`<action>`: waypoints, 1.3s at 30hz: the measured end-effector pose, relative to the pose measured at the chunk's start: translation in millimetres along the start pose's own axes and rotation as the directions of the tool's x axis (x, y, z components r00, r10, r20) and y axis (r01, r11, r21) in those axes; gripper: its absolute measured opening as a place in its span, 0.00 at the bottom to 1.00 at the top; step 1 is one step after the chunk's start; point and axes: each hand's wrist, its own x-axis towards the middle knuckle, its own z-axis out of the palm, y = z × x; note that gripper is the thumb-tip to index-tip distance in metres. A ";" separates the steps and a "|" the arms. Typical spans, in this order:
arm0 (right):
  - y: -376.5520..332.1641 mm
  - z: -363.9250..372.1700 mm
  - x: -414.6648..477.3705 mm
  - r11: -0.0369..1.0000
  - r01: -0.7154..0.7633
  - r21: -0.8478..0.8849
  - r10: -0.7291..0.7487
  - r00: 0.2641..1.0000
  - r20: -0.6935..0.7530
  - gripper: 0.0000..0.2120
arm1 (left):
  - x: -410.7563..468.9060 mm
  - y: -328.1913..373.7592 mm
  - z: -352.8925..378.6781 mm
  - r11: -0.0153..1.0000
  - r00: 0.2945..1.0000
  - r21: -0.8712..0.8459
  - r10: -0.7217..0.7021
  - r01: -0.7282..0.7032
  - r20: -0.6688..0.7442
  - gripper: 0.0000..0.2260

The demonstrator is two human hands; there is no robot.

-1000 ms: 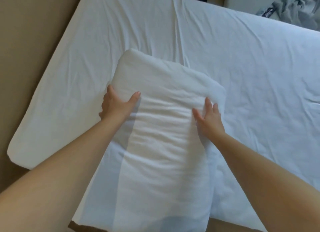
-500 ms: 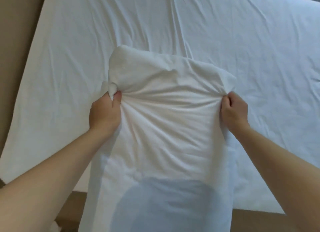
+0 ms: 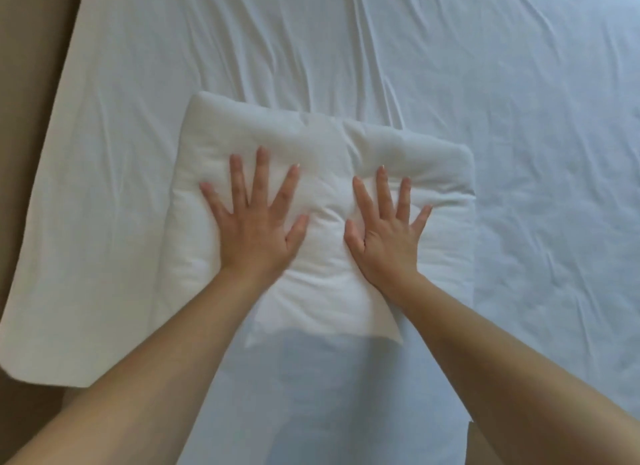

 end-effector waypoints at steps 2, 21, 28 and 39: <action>10.8 6.2 4.7 0.999 0.019 -0.040 -0.019 1.000 -0.013 0.33 | 5.5 -9.8 17.3 0.998 0.997 0.049 -0.042 0.039 0.067 0.31; 39.7 156.6 85.5 0.988 0.116 -0.102 -0.123 0.990 -0.062 0.37 | 40.5 -26.7 176.2 0.980 0.965 0.141 -0.166 0.139 0.202 0.35; 39.0 155.1 84.8 0.989 0.114 -0.091 -0.121 0.989 -0.080 0.37 | 41.4 -24.9 174.8 0.981 0.965 0.138 -0.164 0.137 0.203 0.35; 31.4 125.5 70.2 0.994 0.081 -0.079 -0.084 0.996 -0.028 0.34 | 35.3 -23.5 142.2 0.965 0.973 0.241 -0.147 0.102 0.179 0.34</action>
